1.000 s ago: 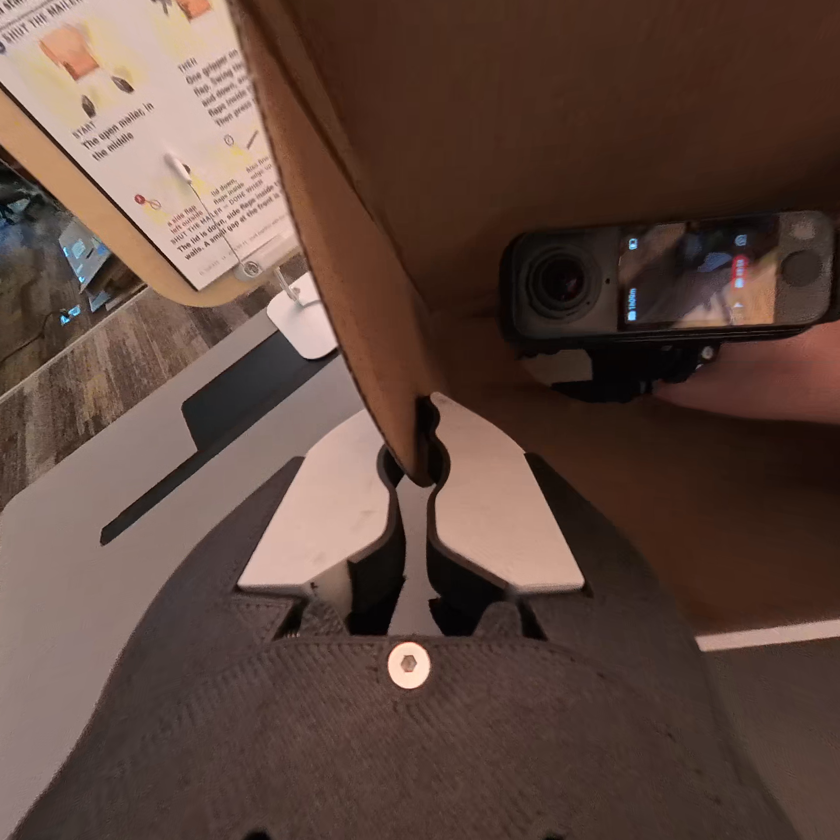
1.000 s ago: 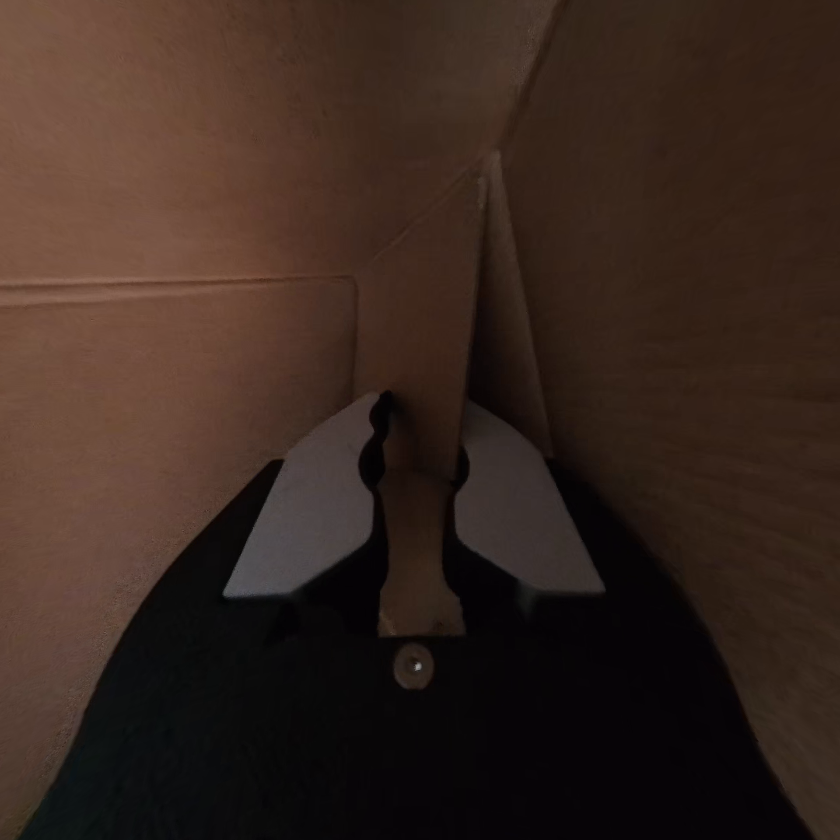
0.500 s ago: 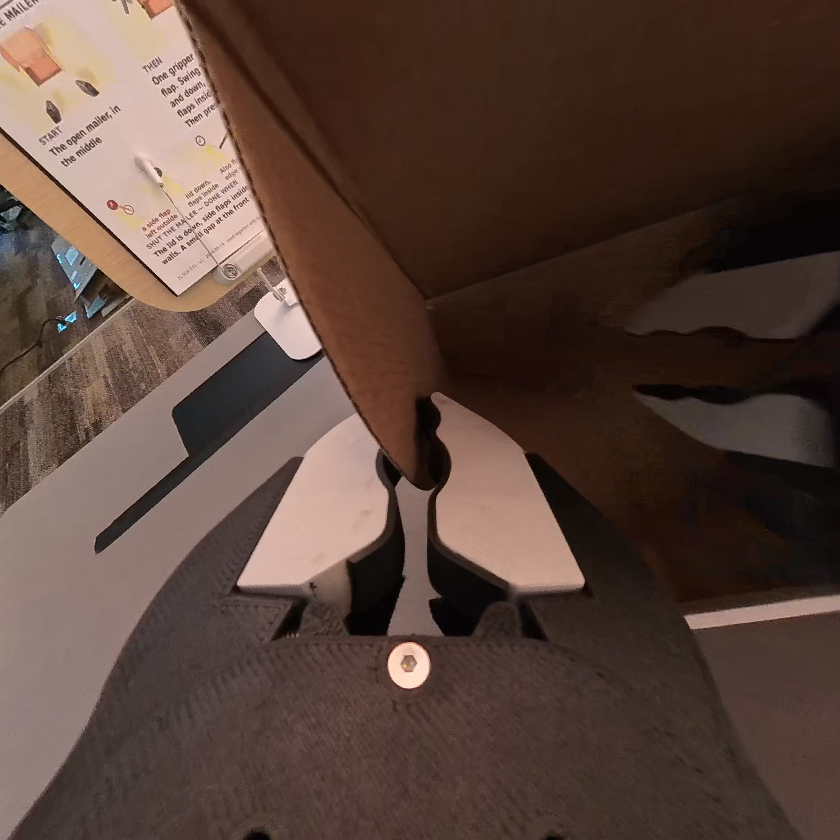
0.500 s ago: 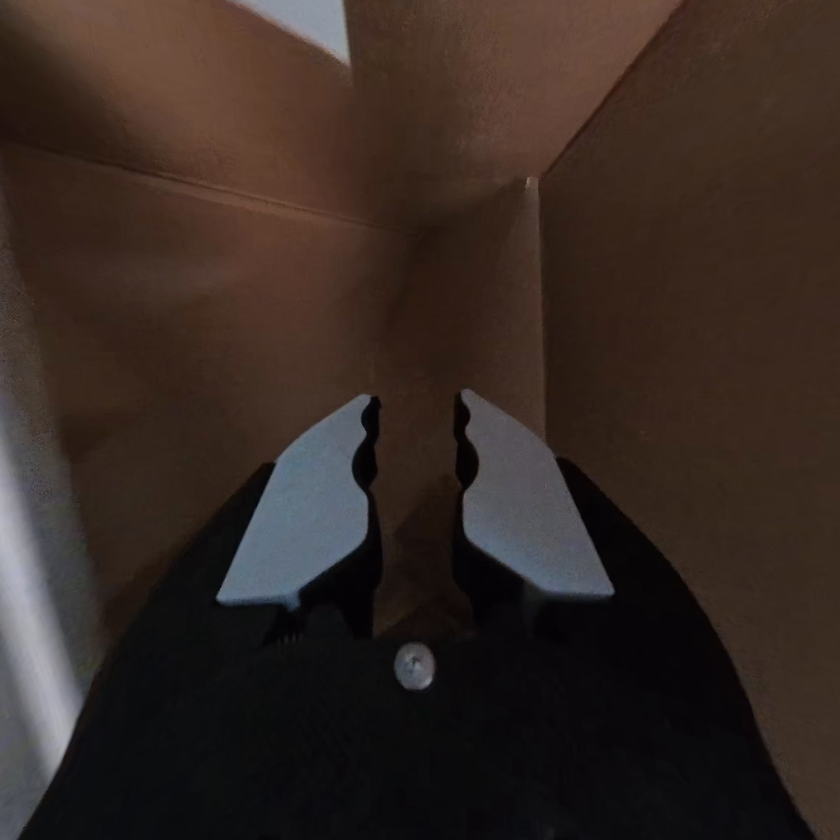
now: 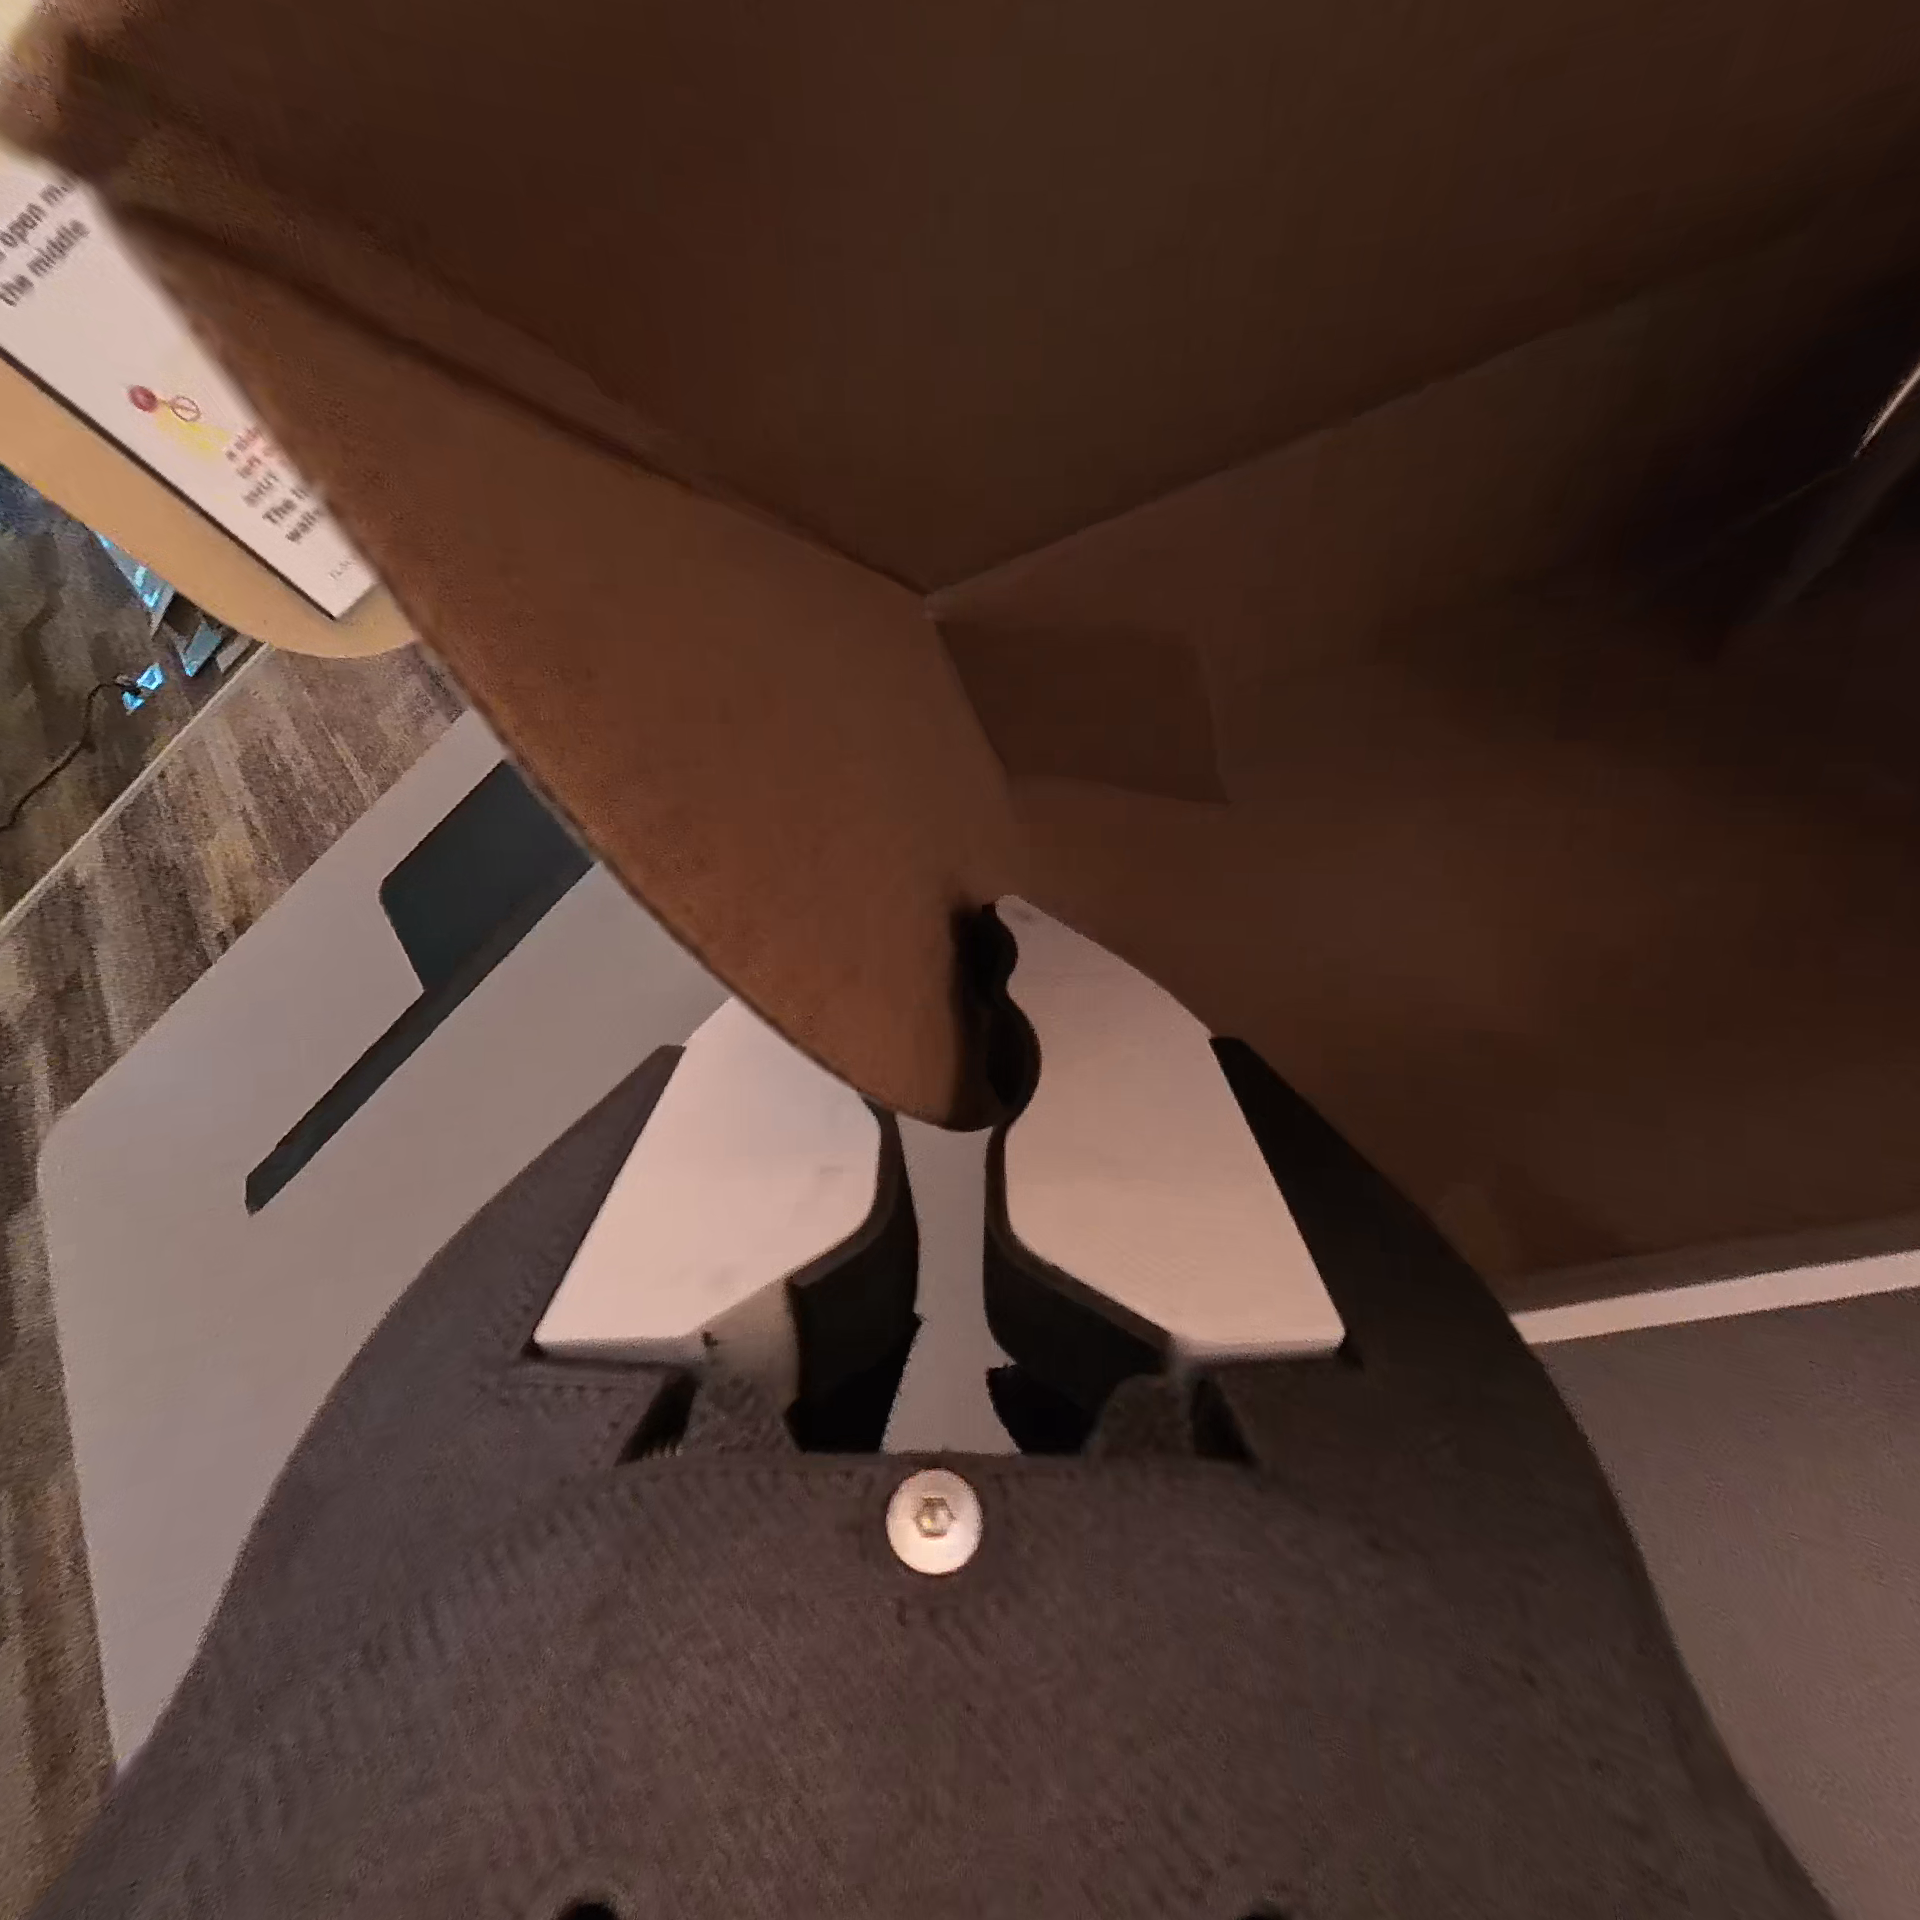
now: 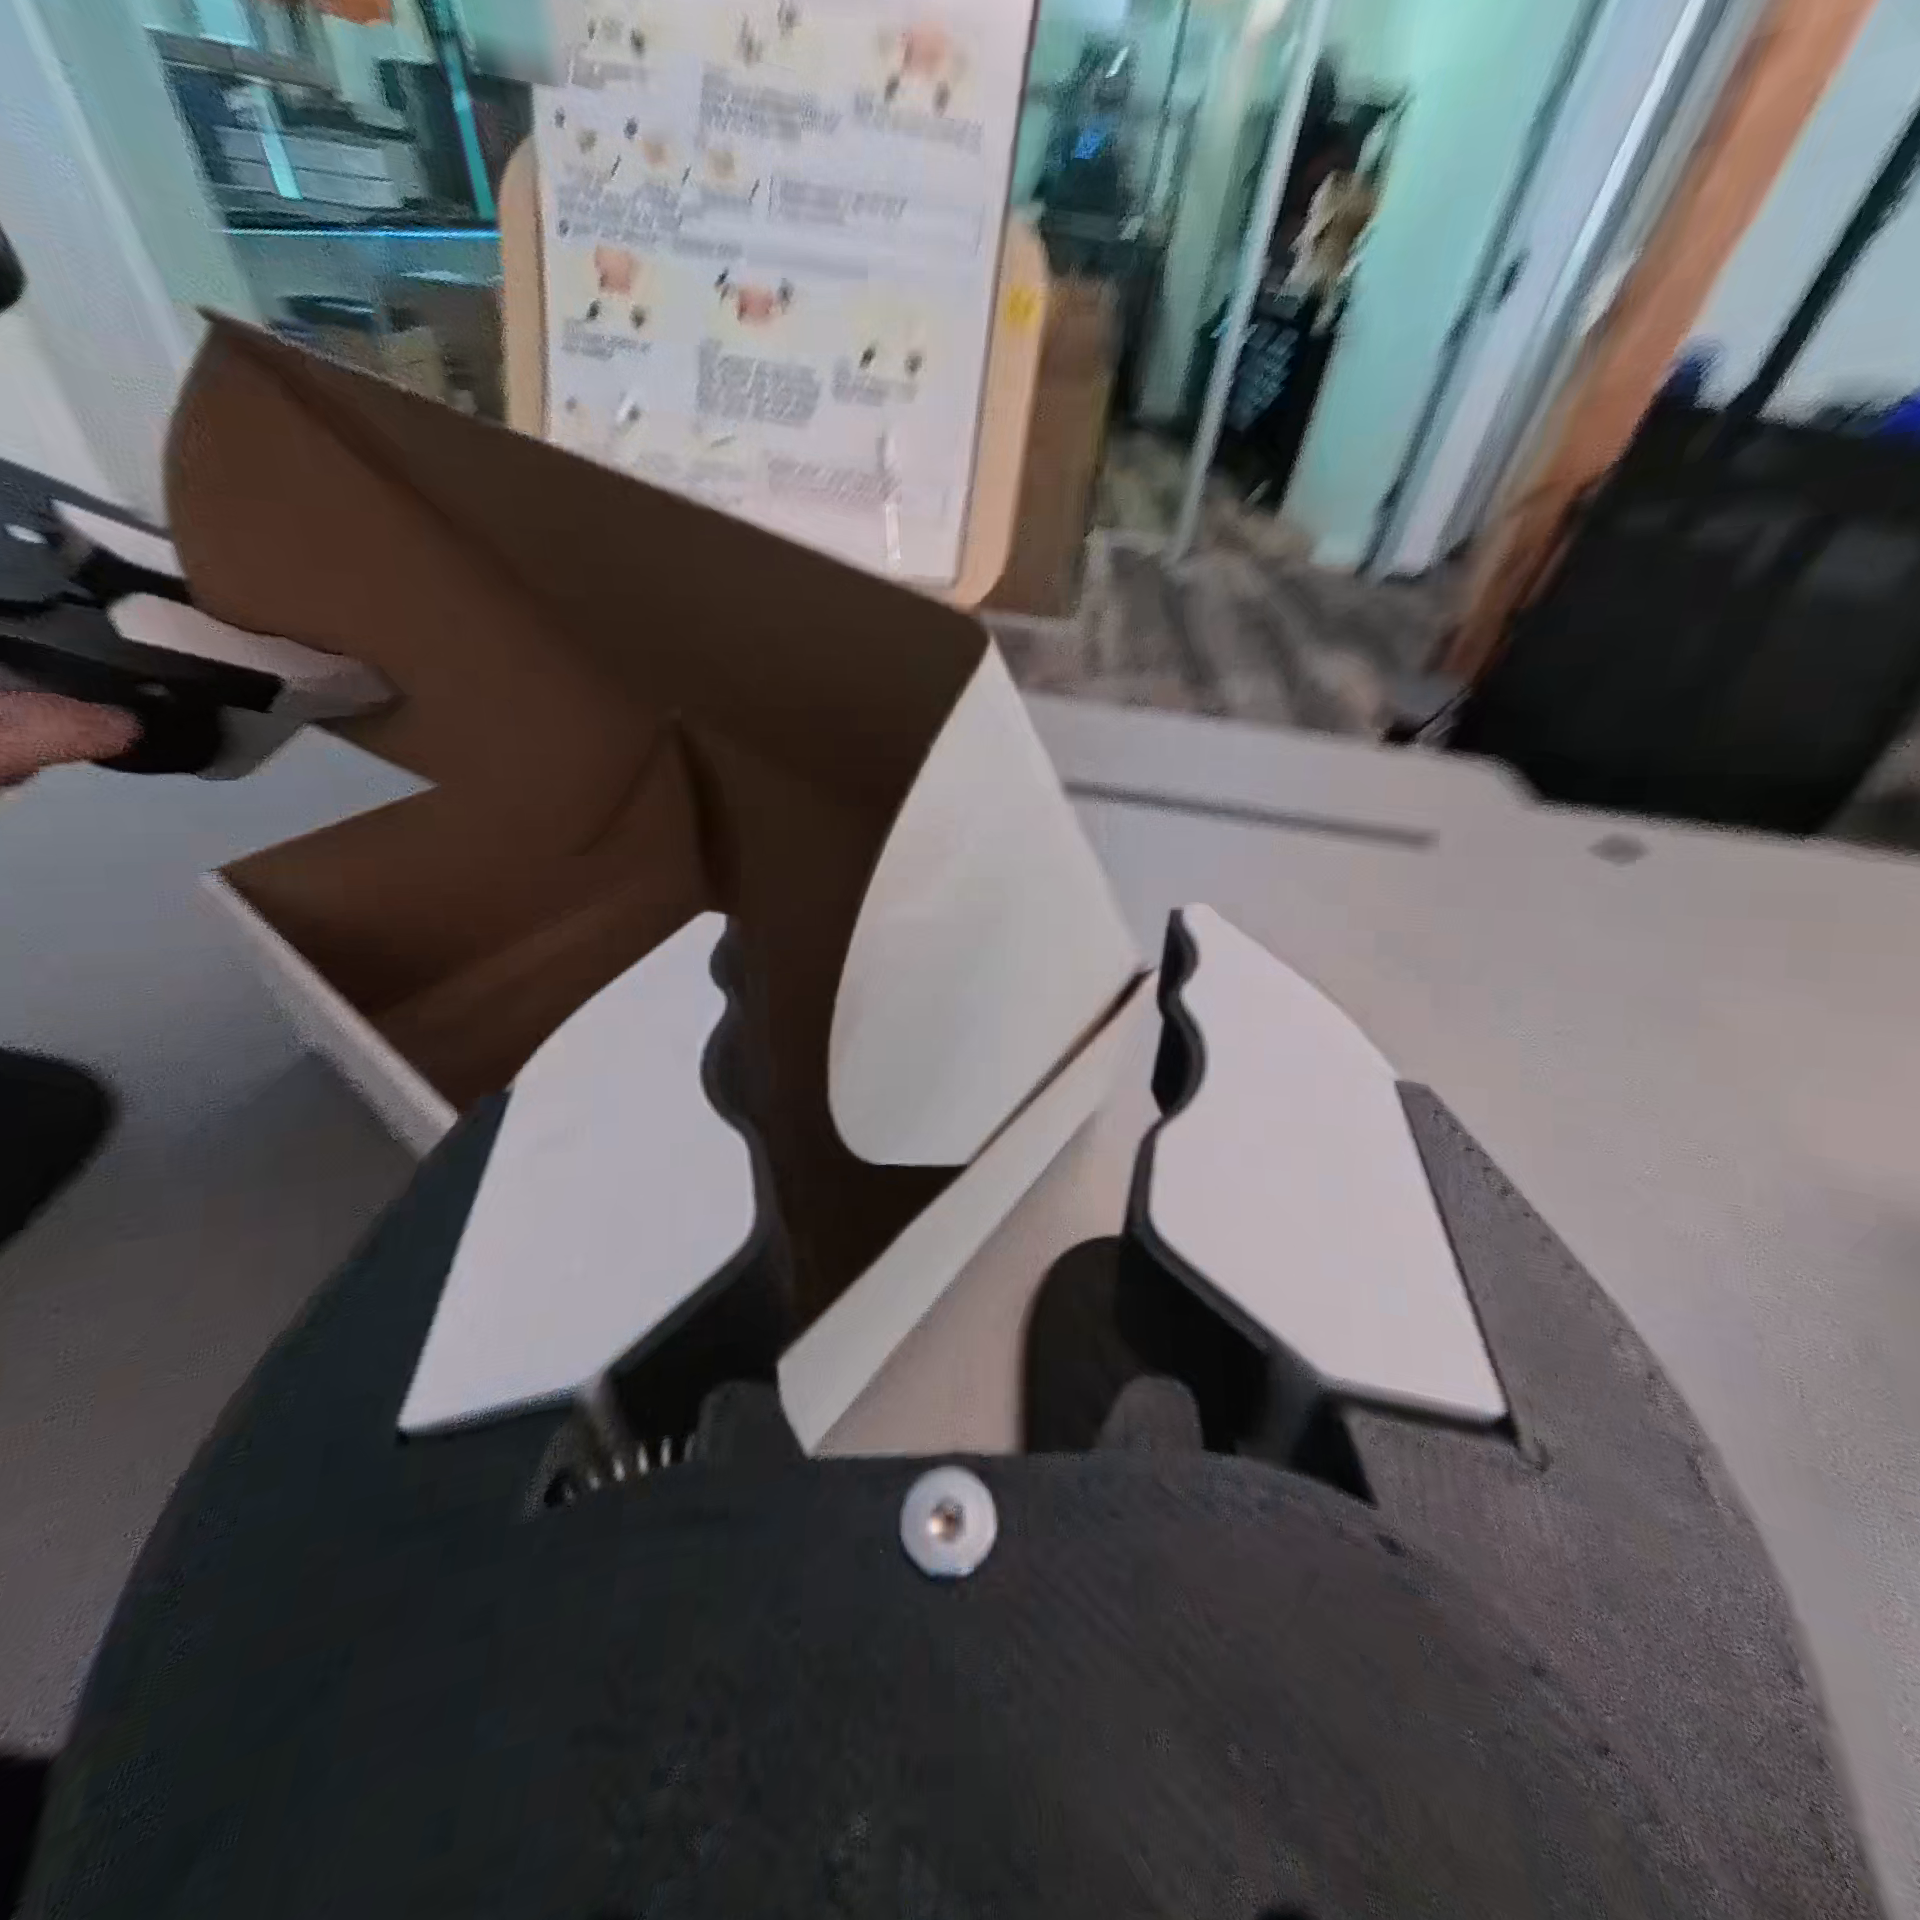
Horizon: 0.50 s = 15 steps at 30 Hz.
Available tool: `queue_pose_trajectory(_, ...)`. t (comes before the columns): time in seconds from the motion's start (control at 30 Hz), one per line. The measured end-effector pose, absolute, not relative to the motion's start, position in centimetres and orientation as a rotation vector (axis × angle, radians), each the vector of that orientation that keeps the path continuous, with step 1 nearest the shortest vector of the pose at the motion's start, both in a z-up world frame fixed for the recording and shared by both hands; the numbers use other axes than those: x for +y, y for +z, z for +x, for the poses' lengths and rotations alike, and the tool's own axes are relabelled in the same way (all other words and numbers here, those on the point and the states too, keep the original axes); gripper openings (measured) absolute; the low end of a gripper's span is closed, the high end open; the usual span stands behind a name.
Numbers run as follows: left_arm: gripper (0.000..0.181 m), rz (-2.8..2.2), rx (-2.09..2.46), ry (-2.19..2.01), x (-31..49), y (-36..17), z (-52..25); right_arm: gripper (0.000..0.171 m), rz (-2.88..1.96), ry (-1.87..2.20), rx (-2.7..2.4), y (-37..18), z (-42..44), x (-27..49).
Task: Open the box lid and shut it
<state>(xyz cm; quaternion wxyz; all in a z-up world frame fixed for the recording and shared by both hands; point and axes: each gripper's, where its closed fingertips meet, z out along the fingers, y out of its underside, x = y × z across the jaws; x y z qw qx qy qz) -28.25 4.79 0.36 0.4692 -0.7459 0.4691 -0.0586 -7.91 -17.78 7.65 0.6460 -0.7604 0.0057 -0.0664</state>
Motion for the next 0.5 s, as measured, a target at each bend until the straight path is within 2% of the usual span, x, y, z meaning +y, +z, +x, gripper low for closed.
queue_pose_trajectory(0.07,0.010,-1.827,1.168,-0.116,4.5,0.2,-28.2,0.076,-1.796,-0.023,0.044,5.7,-8.2,-16.6)
queue_pose_trajectory(0.13,0.010,-1.828,1.182,-0.099,4.1,0.2,-28.3,0.052,-1.859,0.066,0.015,4.1,-9.2,-15.7)
queue_pose_trajectory(0.3,0.012,-1.854,1.260,-0.059,3.4,-0.6,-28.6,0.024,-1.887,-0.138,0.030,3.1,-7.6,-15.2)
queue_pose_trajectory(0.43,0.020,-1.888,1.362,-0.139,1.8,-0.7,-28.7,0.017,-1.934,-0.213,0.031,1.9,-6.7,-15.0)
queue_pose_trajectory(0.5,0.030,-1.954,1.431,-0.267,0.0,-0.9,-29.0,0.014,-1.953,-0.215,0.029,1.2,-6.5,-14.8)
